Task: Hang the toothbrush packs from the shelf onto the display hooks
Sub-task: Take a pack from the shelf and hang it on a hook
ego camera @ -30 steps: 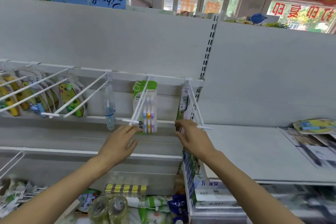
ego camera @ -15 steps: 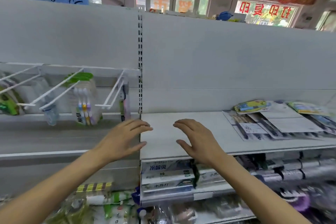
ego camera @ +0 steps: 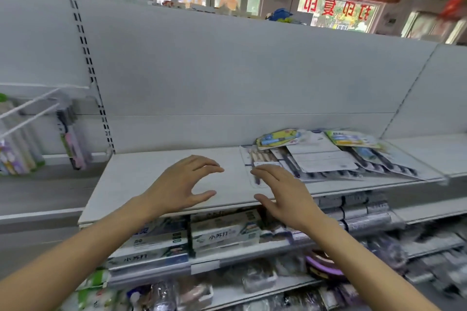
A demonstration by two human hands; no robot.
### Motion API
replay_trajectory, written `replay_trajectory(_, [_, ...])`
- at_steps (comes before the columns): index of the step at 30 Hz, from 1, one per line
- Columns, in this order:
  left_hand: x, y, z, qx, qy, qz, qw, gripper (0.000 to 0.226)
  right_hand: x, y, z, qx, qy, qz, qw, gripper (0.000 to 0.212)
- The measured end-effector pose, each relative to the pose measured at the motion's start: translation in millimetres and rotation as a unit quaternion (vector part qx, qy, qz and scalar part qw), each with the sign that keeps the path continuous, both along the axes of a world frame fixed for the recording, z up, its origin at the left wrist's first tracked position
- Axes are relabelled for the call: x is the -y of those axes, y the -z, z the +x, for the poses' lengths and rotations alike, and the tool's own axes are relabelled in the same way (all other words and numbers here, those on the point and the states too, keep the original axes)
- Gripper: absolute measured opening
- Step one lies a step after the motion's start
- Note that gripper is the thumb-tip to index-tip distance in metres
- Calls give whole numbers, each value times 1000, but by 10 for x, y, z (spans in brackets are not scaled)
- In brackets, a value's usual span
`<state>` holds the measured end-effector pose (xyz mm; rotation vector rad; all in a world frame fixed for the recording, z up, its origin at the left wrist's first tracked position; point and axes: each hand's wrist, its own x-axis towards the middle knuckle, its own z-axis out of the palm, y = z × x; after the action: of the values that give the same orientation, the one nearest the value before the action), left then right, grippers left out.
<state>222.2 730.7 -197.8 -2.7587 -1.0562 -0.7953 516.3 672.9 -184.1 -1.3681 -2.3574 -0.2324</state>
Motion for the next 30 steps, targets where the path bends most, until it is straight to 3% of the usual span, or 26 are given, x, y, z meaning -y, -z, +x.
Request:
replay_trajectory(7, [-632,17,1010,-8,16,-23,1000,51,-351,52,969,-5,83,1,997,48])
replay_trajectory(10, [-1046,59,1405,8,7,-55,998,52,-613,121,1320,-19,162,-31,986,50])
replay_trajectory(15, [-1874,158,2045,10,-16,-111,994,63,-1068,155,1878,-101,283,-112,947,61])
replay_trajectory(22, [-2543,482,2617,-13,-55,-145,988,53,-1574,267,2329,-111,426,-138,887,69])
replay_trajectory(25, [-2595,460,2702,2,-73,-139,988,65,-1690,200,2380,-204,419,-184,865,62])
replay_trajectory(30, [-2516,319,2663,73,-130,-295,944,96,-1620,-38,2413,-442,331,-265,791,9])
